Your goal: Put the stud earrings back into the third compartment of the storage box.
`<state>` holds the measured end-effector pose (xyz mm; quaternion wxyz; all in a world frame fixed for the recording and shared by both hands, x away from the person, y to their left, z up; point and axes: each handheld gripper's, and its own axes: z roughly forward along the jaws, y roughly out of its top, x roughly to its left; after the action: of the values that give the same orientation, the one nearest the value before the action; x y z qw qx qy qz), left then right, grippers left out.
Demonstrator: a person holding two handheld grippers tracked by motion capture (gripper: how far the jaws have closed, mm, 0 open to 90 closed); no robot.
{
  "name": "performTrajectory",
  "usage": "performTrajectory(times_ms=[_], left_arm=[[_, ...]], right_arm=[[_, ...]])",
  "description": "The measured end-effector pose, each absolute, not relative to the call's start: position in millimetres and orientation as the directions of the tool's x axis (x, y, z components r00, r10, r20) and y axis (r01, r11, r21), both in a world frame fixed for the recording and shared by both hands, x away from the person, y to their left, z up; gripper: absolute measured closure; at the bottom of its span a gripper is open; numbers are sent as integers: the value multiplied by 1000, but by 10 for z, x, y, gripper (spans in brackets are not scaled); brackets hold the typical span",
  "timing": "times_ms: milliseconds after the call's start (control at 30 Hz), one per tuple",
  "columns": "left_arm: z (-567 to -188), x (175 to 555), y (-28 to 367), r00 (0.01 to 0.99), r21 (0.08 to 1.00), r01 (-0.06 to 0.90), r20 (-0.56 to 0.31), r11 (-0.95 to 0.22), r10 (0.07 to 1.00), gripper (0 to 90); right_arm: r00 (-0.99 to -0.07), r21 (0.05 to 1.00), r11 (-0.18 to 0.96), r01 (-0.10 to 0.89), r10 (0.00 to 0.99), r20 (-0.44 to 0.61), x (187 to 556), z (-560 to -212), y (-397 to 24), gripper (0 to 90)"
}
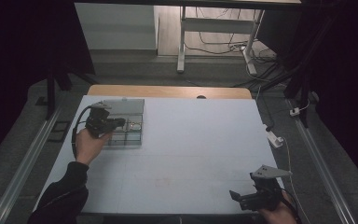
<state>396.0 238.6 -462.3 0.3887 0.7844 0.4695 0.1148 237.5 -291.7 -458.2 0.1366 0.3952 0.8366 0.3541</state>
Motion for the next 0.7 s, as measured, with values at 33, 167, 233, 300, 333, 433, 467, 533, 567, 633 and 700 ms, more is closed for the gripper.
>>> performTrajectory(times_ms=[33, 167, 233, 300, 333, 433, 467, 533, 567, 633, 700], left_arm=[[-4628, 3987, 2380, 531, 716, 649, -184, -257, 827, 865], [-4643, 4096, 2369, 523, 710, 656, -182, -257, 833, 865], [-4648, 4147, 2369, 516, 708, 660, -186, -249, 836, 865], [-4656, 4194, 2367, 506, 707, 666, -192, -239, 841, 864], [-4662, 4219, 2366, 502, 707, 667, -193, -236, 843, 865], [-4709, 4317, 2354, 488, 696, 681, -198, -229, 850, 865], [-4709, 4317, 2354, 488, 696, 681, -198, -229, 850, 864], [-4746, 4362, 2345, 482, 688, 690, -204, -225, 852, 864], [-4767, 4383, 2338, 479, 685, 693, -206, -223, 853, 865], [-4835, 4445, 2308, 474, 672, 704, -202, -230, 857, 865], [-4878, 4483, 2285, 471, 665, 709, -201, -233, 859, 864]], right_arm=[[-650, 700, 437, 565, 758, 51, 2375, -4583, -2917, 0], [-650, 700, 437, 565, 758, 53, 2378, -4584, -2918, 0], [-650, 701, 435, 565, 758, 53, 2378, -4586, -2918, 0], [-650, 698, 437, 567, 758, 53, 2377, -4584, -2916, 0], [-650, 697, 439, 567, 758, 52, 2376, -4584, -2914, 0], [-652, 696, 441, 567, 757, 52, 2377, -4585, -2913, 0], [-652, 696, 442, 566, 756, 51, 2377, -4586, -2913, 0], [-653, 696, 442, 566, 756, 51, 2377, -4586, -2913, 0], [-653, 696, 442, 567, 755, 52, 2378, -4586, -2914, 0], [-653, 696, 441, 567, 755, 54, 2377, -4586, -2914, 0], [-655, 696, 442, 565, 754, 53, 2378, -4587, -2915, 0]])
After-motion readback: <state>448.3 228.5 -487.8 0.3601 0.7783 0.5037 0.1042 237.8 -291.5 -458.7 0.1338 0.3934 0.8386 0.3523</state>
